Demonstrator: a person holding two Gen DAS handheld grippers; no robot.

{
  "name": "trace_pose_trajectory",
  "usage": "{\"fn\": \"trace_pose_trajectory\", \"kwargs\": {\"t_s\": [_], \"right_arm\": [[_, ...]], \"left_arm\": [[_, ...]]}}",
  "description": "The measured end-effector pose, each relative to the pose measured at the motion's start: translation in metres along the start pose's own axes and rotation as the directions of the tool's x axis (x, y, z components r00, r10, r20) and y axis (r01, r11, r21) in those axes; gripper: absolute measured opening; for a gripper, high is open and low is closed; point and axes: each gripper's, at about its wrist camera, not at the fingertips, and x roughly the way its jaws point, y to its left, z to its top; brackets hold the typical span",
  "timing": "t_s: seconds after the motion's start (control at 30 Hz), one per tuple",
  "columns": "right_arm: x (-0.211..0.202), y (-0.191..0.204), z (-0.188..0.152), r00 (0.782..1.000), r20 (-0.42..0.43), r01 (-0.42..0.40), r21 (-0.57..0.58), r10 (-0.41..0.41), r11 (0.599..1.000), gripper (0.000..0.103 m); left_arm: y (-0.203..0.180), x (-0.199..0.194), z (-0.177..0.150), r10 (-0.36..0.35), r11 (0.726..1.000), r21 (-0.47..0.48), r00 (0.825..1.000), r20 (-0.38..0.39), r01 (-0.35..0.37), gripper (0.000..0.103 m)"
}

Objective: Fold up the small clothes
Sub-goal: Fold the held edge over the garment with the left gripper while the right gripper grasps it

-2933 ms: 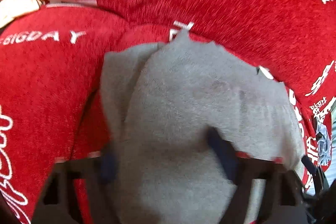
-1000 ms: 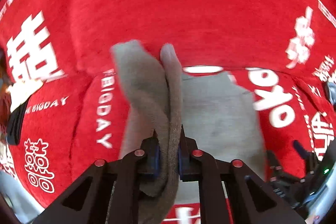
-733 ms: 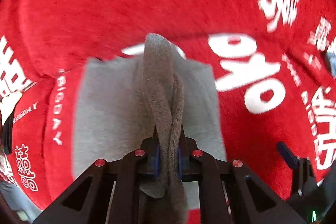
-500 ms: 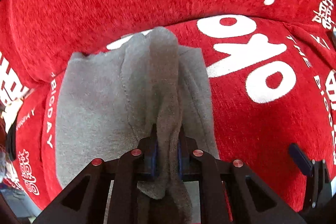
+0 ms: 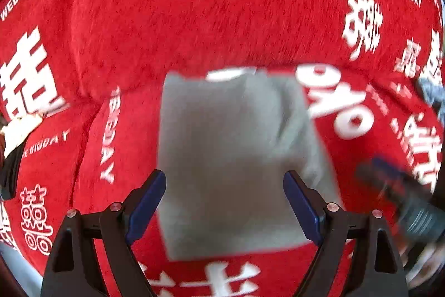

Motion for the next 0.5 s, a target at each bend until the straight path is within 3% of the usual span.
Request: {"fn": "trace_pose_trajectory", "kwargs": {"t_s": [0.07, 0.1, 0.13, 0.2, 0.3, 0.37, 0.4, 0.5], "right_arm": [[0.015, 0.008, 0.011, 0.998, -0.036, -0.057, 0.010, 0.058, 0.998, 0.091], [0.021, 0.010, 0.014, 0.995, -0.056, -0.081, 0.012, 0.082, 0.997, 0.086], [0.030, 0.014, 0.019, 0.990, -0.085, -0.112, 0.015, 0.113, 0.994, 0.080], [0.049, 0.019, 0.028, 0.981, -0.132, -0.144, 0.016, 0.145, 0.989, 0.078], [0.079, 0.023, 0.036, 0.977, -0.196, -0.083, -0.013, 0.079, 0.996, 0.077], [0.095, 0.021, 0.038, 0.971, -0.227, -0.082, -0.008, 0.078, 0.997, 0.072], [0.100, 0.022, 0.039, 0.968, -0.232, -0.102, -0.012, 0.097, 0.995, 0.066], [0.103, 0.024, 0.041, 0.971, -0.213, -0.119, -0.043, 0.107, 0.992, 0.063]], "left_arm": [[-0.001, 0.002, -0.025, -0.066, 0.998, 0.010, 0.998, 0.000, 0.066, 0.087], [-0.004, 0.002, -0.032, -0.080, 0.996, 0.028, 0.997, 0.004, 0.080, 0.087], [-0.011, 0.001, -0.041, -0.082, 0.995, 0.059, 0.997, 0.014, 0.081, 0.087], [-0.032, 0.003, -0.056, -0.072, 0.986, 0.154, 0.997, 0.043, 0.064, 0.087], [-0.071, 0.008, -0.065, -0.051, 0.956, 0.291, 0.995, 0.084, 0.025, 0.087], [-0.091, 0.010, -0.065, -0.044, 0.936, 0.351, 0.991, 0.129, -0.005, 0.087], [-0.096, 0.012, -0.064, -0.032, 0.933, 0.360, 0.989, 0.144, -0.022, 0.087], [-0.098, 0.024, -0.052, -0.044, 0.943, 0.333, 0.990, 0.131, -0.002, 0.087]]}}
